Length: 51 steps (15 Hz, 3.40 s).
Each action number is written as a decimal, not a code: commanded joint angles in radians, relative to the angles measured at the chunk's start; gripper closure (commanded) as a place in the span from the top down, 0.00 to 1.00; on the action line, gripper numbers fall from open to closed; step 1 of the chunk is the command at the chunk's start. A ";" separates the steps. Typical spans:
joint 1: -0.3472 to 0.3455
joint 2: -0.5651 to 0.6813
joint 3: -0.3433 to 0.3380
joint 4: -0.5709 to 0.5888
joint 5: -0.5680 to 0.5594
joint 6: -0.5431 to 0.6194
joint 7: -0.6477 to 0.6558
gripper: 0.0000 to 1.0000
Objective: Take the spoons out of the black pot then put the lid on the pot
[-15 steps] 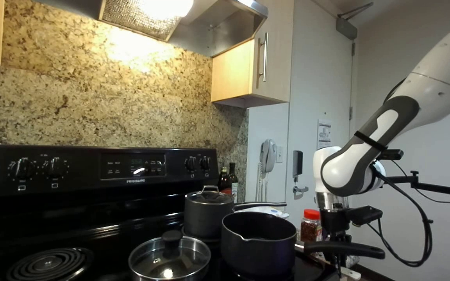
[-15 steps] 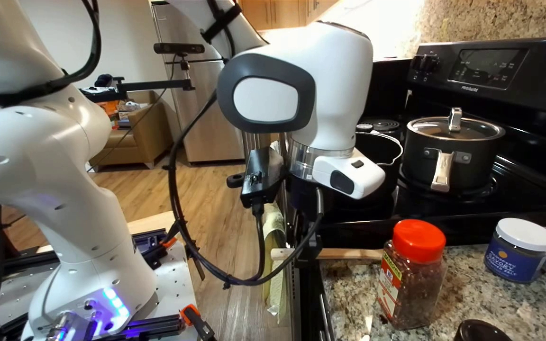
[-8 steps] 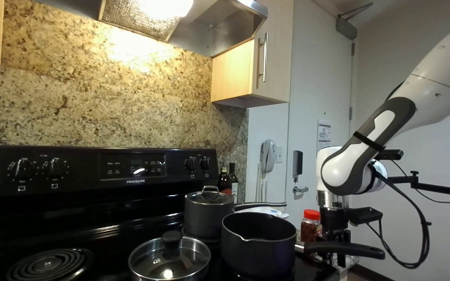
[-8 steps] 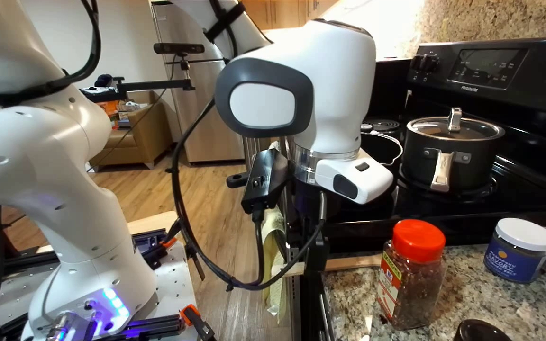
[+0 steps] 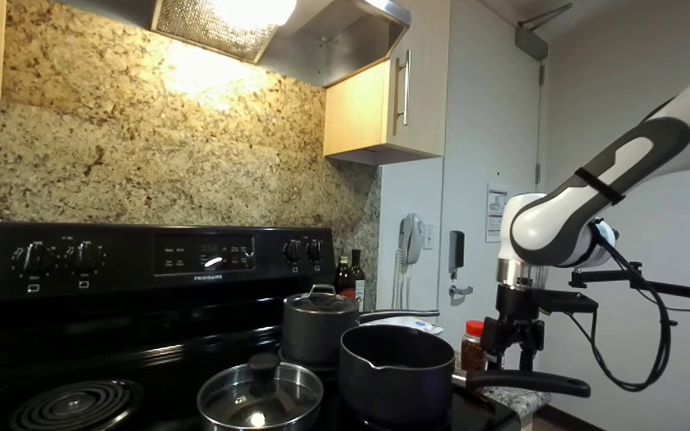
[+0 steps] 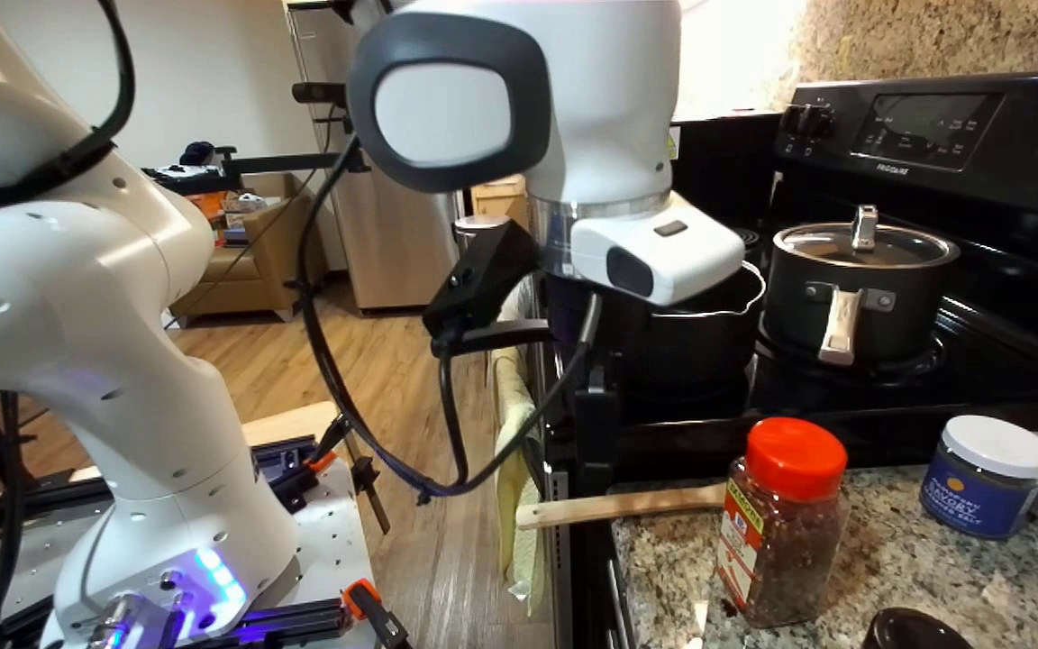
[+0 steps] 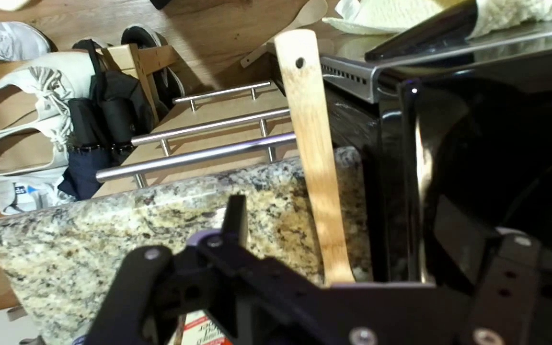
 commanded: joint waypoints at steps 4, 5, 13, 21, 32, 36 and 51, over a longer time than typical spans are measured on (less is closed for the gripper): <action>-0.068 -0.344 0.139 -0.005 -0.094 -0.222 0.182 1.00; -0.059 -0.373 0.166 0.013 -0.095 -0.262 0.199 1.00; 0.147 -0.266 0.293 0.232 -0.005 -0.266 0.201 1.00; 0.225 -0.060 0.300 0.347 -0.020 -0.151 0.191 1.00; 0.263 0.098 0.305 0.532 -0.028 -0.218 0.103 1.00; 0.317 0.276 0.312 0.743 -0.018 -0.322 -0.010 1.00; 0.338 0.803 0.359 1.248 -0.035 -0.416 -0.410 1.00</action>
